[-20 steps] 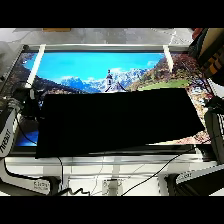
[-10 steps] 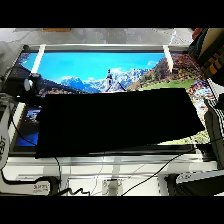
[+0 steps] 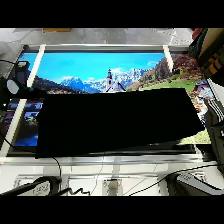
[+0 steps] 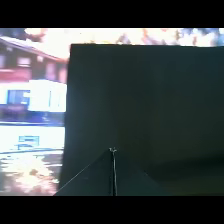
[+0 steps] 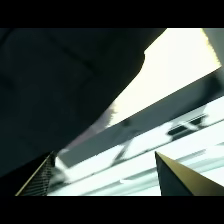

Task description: Fold the clothes and pants, and hang the long-sleeved shirts on hangers.

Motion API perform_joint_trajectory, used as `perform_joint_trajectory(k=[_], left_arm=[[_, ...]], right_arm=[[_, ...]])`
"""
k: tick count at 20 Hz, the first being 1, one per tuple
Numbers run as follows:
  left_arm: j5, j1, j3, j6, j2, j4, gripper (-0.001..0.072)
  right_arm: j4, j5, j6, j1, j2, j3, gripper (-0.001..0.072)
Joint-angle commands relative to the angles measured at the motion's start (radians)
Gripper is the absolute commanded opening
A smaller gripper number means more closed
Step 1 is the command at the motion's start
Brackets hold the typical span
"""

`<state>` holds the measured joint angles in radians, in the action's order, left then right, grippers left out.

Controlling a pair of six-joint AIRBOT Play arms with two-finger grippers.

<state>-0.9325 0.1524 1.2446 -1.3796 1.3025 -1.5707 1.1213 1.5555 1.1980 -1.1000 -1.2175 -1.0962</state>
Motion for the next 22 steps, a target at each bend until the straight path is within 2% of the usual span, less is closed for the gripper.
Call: perform_joint_trajectory(k=[1,3,4,5,9,10,11,12,13,16,18,22], left_arm=[[0.035,-0.001,-0.042,0.0,-0.011,0.054,0.0008],[0.035,-0.001,-0.042,0.0,-0.012,0.054,0.0008],[0.034,-0.001,-0.042,0.0,-0.012,0.055,0.0008],[0.034,-0.001,-0.042,0.0,-0.011,0.055,0.0008],[0.016,-0.001,-0.043,-0.004,-0.011,0.066,0.0011],[-0.005,-0.001,-0.043,-0.004,-0.011,0.071,0.0049],[-0.029,-0.001,-0.043,-0.004,-0.011,0.086,0.0208],[-0.062,-0.001,-0.043,-0.006,-0.012,0.1,0.0441],[-0.106,-0.001,-0.043,-0.03,-0.012,0.108,0.0513],[-0.247,0.001,-0.043,-0.093,-0.014,0.11,0.0502],[-0.306,0.001,-0.043,-0.115,-0.025,0.11,0.0501],[-0.315,0.002,-0.066,-0.195,-0.134,0.105,0.0501]], right_arm=[[-0.061,-0.148,0.024,-0.035,0.059,0.219,0.0686],[-0.061,-0.281,0.02,-0.034,0.059,0.307,0.0654],[-0.06,-0.341,0.021,-0.034,0.059,0.344,0.057],[-0.06,-0.402,0.02,-0.034,0.059,0.381,0.0547],[-0.075,-0.567,0.025,-0.034,0.032,0.451,0.055],[-0.092,-0.583,0.024,-0.034,0.006,0.451,0.055],[-0.121,-0.594,0.02,-0.034,-0.021,0.451,0.055],[-0.164,-0.604,-0.002,-0.034,-0.05,0.451,0.0549],[-0.207,-0.608,-0.046,-0.034,-0.072,0.451,0.0548],[-0.292,-0.635,-0.156,-0.034,-0.119,0.451,0.054],[-0.297,-0.678,-0.162,-0.034,-0.125,0.451,0.0442],[-0.306,-0.711,-0.163,-0.034,-0.125,0.451,0.0436]])
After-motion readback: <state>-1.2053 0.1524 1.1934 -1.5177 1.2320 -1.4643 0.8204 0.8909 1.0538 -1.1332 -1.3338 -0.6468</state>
